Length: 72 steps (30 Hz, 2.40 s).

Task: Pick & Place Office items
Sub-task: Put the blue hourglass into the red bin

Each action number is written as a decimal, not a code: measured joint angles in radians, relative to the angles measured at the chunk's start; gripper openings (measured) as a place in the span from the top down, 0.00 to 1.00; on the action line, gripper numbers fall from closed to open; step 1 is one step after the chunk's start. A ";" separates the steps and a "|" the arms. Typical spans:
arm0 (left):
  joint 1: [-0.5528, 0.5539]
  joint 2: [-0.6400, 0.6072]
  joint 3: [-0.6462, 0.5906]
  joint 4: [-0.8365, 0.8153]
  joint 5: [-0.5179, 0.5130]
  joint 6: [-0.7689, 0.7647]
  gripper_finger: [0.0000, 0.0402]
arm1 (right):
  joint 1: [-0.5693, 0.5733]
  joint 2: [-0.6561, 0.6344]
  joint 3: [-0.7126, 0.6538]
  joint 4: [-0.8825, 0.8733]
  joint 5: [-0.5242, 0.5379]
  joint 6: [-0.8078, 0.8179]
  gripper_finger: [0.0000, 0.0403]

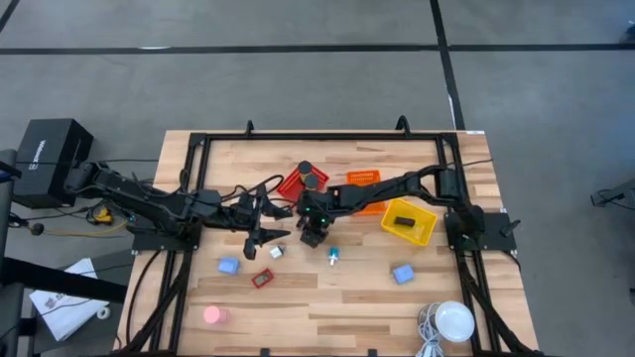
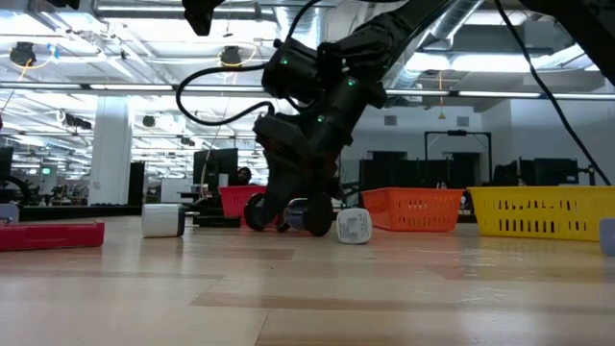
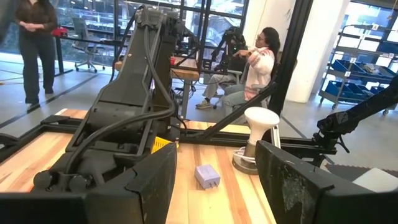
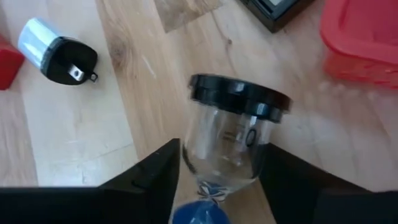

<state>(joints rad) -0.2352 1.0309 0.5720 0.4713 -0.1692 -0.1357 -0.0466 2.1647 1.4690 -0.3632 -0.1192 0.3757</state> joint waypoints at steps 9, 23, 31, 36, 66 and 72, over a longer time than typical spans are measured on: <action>0.000 0.000 0.000 0.000 -0.003 0.000 0.47 | 0.000 -0.002 0.000 -0.007 -0.003 -0.007 0.60; 0.000 0.000 0.000 0.000 -0.002 0.000 0.47 | 0.006 -0.006 -0.001 -0.006 -0.005 -0.033 0.63; 0.000 0.000 0.000 0.000 -0.002 0.000 0.47 | 0.011 -0.007 -0.001 -0.005 -0.009 -0.036 0.49; 0.000 0.000 0.000 0.000 -0.002 0.000 0.47 | 0.012 -0.008 -0.001 -0.006 -0.009 -0.036 0.53; 0.000 0.000 0.000 0.000 -0.001 0.000 0.47 | 0.013 -0.008 -0.001 -0.007 -0.012 -0.043 0.55; 0.000 0.000 0.000 0.000 -0.001 0.000 0.47 | 0.012 -0.008 -0.001 -0.009 -0.012 -0.044 0.62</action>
<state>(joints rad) -0.2352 1.0309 0.5720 0.4713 -0.1703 -0.1356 -0.0341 2.1567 1.4677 -0.3726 -0.1312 0.3316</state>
